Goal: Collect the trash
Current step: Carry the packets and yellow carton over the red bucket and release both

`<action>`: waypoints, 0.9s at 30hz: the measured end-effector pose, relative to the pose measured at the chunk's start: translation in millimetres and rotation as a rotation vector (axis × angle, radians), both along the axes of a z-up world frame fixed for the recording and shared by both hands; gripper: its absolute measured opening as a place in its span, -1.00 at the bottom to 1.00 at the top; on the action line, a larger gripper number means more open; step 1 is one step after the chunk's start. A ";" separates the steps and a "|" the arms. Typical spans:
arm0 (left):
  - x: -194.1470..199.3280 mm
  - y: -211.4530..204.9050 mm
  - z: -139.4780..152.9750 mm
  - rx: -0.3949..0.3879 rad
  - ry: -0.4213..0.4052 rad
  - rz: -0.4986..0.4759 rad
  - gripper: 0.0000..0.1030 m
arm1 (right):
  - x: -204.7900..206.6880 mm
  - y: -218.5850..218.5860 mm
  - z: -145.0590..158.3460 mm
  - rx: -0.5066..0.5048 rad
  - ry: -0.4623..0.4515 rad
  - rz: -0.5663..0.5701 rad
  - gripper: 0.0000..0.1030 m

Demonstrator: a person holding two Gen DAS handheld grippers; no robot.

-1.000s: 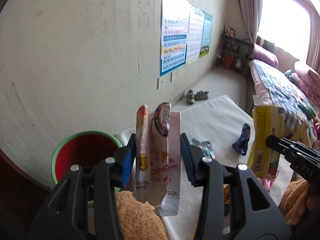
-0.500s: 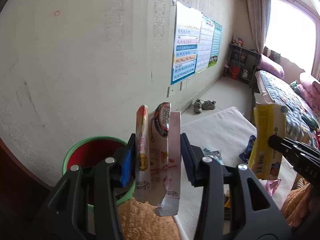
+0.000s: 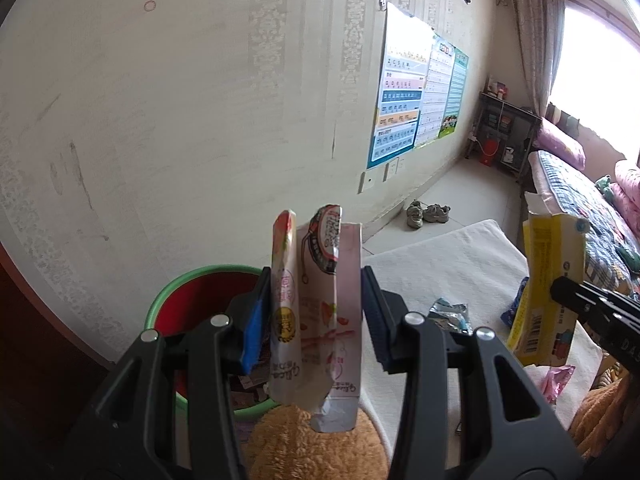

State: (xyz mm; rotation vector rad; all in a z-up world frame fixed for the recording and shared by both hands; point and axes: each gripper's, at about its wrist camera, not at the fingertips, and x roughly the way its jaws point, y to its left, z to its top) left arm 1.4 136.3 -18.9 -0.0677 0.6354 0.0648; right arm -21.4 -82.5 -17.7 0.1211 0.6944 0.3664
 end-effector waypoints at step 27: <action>3.6 74.6 -40.5 -0.035 0.095 0.171 -0.19 | 36.9 92.1 -17.3 -0.015 0.068 0.183 -0.62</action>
